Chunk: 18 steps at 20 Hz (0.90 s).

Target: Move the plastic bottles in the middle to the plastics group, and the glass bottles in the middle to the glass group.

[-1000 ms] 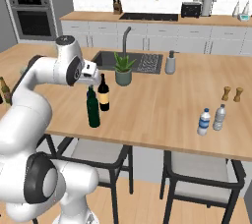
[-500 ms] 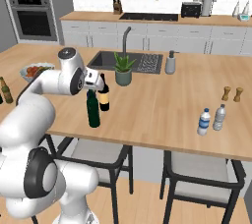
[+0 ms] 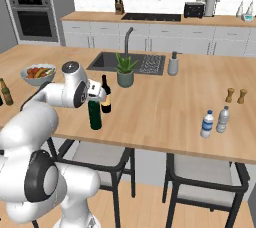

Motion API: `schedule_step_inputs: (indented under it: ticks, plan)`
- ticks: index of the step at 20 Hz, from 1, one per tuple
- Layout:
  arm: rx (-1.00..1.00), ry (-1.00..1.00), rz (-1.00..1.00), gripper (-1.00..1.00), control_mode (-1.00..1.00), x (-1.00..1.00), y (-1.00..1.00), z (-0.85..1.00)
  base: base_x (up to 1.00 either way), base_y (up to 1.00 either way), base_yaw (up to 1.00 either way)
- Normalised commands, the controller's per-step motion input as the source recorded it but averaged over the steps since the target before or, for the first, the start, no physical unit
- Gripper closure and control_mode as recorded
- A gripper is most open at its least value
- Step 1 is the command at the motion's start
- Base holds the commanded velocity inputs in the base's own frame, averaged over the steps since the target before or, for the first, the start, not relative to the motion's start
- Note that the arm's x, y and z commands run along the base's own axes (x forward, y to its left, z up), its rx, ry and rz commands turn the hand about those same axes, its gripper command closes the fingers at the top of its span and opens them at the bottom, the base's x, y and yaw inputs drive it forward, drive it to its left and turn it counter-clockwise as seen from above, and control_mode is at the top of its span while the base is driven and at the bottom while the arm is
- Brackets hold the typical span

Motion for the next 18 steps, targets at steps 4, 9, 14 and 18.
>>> schedule_step_inputs:
  ticks: [4,9,14,18]
  plan:
    - [0.00,0.00,0.00,-1.00,-1.00,0.19,0.00,-0.31,0.00,0.00,0.00]
    - [0.00,0.00,0.01,-1.00,-1.00,0.28,0.00,-0.17,0.00,0.00,0.00]
    - [0.00,0.00,0.05,-1.00,-1.00,0.20,0.00,0.00,0.00,0.00,0.00]
    - [0.00,0.00,0.06,-1.00,-1.00,0.12,0.00,0.00,0.00,0.00,0.00]
